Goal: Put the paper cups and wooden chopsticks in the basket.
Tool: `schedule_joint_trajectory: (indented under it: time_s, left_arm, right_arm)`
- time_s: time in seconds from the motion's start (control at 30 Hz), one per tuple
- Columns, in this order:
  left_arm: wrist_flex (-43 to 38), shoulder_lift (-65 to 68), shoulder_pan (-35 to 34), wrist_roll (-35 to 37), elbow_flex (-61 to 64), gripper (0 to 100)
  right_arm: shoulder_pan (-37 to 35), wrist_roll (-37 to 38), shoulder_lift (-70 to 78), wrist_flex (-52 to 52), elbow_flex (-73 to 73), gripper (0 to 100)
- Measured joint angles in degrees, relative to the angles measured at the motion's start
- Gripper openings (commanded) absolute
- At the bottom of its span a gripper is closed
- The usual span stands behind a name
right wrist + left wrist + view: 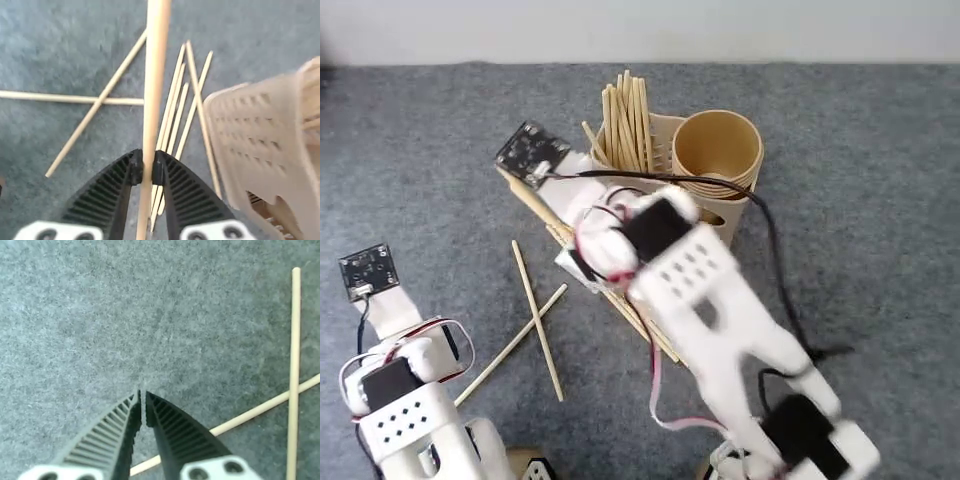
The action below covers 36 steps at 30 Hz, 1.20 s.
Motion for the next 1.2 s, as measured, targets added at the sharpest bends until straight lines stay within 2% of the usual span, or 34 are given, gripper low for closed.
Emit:
schedule_joint_trajectory:
  time_s: [0.23, 0.47, 0.7, 0.8, 1.03, 1.2]
  left_arm:
    - [0.0, 0.0, -0.09, 0.0, 0.0, 1]
    - [-0.35, 0.0, -0.09, 0.0, 0.7, 1]
    - [-3.25, 0.0, 0.09, 0.0, 2.46, 1]
    - [-3.34, 0.0, 0.0, 0.0, 2.46, 1]
    - [-3.34, 0.0, 0.0, 0.0, 2.46, 1]
    - [-3.34, 0.0, 0.0, 0.0, 2.46, 1]
  right_arm:
    - [3.96, 0.0, -10.02, -5.98, -4.04, 0.9]
    - [10.73, 0.0, -10.81, -18.29, -6.42, 0.9]
    - [12.4, 0.0, -10.81, -30.86, -5.36, 0.9]
    - [13.1, 0.0, -10.99, -38.95, 0.44, 0.9]
    - [16.62, 0.0, -10.9, -63.74, 24.44, 0.9]
    - [18.2, -2.64, -10.9, -68.31, 31.56, 3.4]
